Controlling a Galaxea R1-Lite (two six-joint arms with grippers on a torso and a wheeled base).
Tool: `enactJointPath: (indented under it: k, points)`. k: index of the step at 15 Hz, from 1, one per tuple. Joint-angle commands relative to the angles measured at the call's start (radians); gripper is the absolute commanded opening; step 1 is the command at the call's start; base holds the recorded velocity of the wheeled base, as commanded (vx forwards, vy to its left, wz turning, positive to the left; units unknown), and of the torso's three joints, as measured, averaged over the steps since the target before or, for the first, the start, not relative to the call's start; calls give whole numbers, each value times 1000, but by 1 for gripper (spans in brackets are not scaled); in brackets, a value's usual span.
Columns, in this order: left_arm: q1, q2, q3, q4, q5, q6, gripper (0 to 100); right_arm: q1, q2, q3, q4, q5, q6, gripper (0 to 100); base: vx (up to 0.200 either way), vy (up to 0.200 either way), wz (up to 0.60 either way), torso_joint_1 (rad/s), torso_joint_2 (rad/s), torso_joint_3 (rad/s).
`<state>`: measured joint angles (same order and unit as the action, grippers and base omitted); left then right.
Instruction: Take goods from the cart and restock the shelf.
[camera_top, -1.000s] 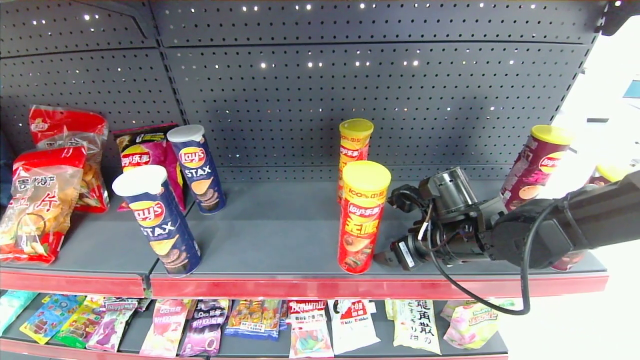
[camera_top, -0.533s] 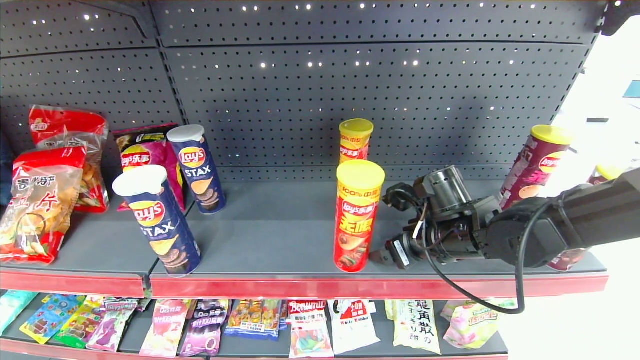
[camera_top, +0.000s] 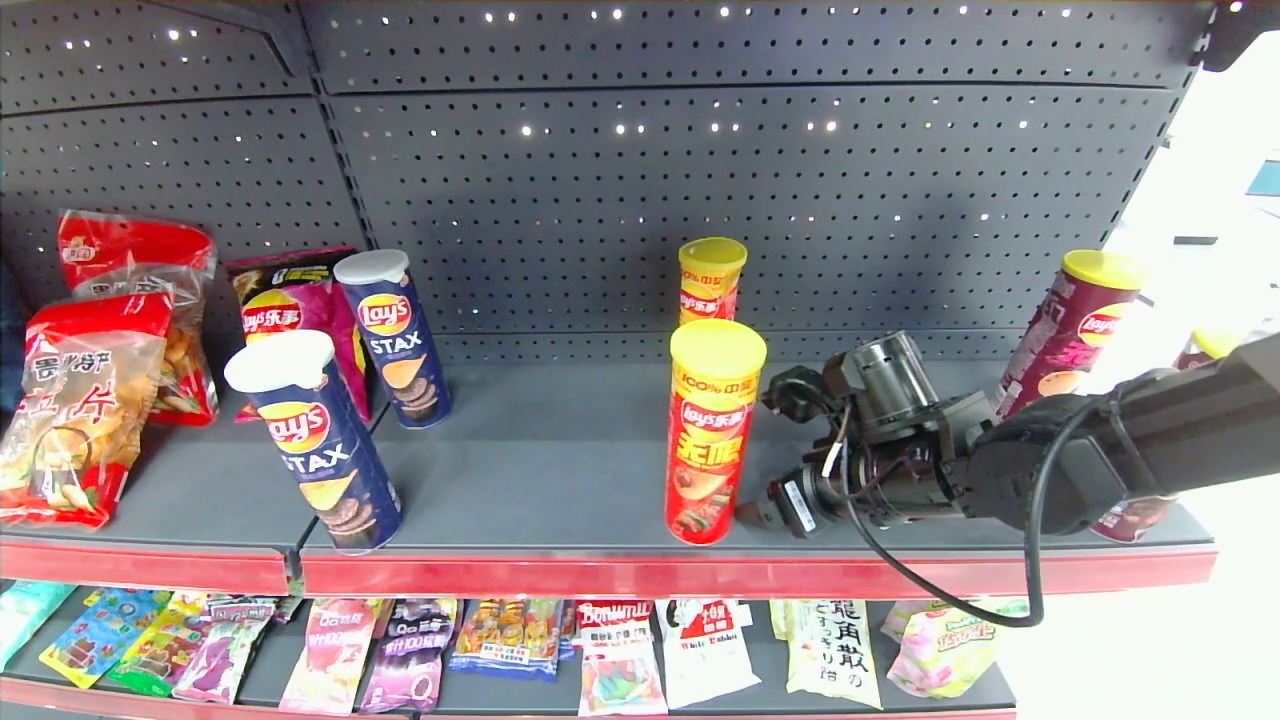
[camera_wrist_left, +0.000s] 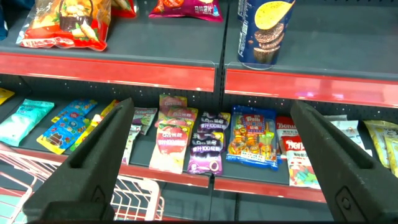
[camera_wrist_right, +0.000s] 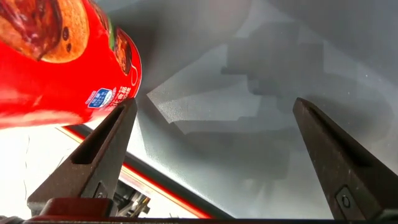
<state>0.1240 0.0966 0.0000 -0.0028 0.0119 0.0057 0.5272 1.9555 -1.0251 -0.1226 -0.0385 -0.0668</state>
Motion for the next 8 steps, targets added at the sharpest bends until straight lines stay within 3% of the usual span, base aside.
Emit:
enactJointPath:
  k: [1,8]
  points:
    - [0,0,0,0,0,0,100,0,2,-1,0,0,-1,100,0,0,0,0,0,0]
    - [0,0,0,0,0,0,100,13,5,-7,0,2,-1,100,0,0,0,0,0,0]
